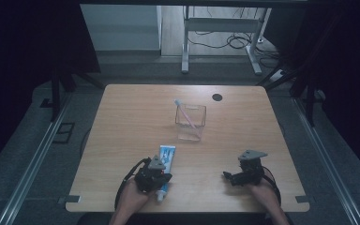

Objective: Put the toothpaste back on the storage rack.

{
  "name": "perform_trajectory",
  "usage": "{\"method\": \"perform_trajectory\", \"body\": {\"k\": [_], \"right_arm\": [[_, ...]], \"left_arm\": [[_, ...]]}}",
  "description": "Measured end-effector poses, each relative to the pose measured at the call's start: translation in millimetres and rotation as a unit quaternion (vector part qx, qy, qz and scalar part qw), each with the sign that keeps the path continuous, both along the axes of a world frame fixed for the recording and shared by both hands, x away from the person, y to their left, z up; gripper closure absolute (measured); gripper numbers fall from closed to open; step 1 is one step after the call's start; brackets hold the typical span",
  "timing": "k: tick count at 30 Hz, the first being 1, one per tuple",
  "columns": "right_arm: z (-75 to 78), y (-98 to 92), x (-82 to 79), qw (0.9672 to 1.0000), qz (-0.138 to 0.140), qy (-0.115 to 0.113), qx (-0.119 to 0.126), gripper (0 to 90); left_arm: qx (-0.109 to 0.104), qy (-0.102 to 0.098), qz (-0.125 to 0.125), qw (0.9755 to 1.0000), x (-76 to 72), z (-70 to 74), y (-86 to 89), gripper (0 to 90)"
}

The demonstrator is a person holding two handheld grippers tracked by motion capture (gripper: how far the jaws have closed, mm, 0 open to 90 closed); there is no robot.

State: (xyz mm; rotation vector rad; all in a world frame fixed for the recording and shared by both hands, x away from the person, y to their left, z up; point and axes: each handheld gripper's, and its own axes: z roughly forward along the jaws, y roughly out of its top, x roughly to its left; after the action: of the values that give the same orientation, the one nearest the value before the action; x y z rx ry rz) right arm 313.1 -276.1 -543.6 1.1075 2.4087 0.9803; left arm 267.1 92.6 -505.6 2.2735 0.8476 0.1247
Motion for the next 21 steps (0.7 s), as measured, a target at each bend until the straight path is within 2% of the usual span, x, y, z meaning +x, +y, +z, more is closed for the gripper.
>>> {"method": "perform_trajectory", "body": {"k": [4, 8, 11, 15, 21], "right_arm": [[0.0, 0.0, 0.0, 1.0, 0.0, 0.0, 0.0, 0.0], [0.0, 0.0, 0.0, 1.0, 0.0, 0.0, 0.0, 0.0], [0.0, 0.0, 0.0, 1.0, 0.0, 0.0, 0.0, 0.0], [0.0, 0.0, 0.0, 1.0, 0.0, 0.0, 0.0, 0.0], [0.0, 0.0, 0.1, 1.0, 0.0, 0.0, 0.0, 0.0]], "left_arm": [[0.002, 0.01, -0.001, 0.9999, 0.8, -0.1, 0.2, 89.5], [0.016, 0.015, -0.008, 0.9997, -0.8, -2.0, -5.3, 89.5], [0.024, 0.013, -0.005, 0.9996, -0.1, -3.4, -5.9, 89.5], [0.037, 0.008, 0.005, 0.9993, 2.6, -3.3, -0.7, 89.4], [0.035, 0.008, 0.018, 0.9992, 8.6, -3.3, 11.6, 88.8]]}}
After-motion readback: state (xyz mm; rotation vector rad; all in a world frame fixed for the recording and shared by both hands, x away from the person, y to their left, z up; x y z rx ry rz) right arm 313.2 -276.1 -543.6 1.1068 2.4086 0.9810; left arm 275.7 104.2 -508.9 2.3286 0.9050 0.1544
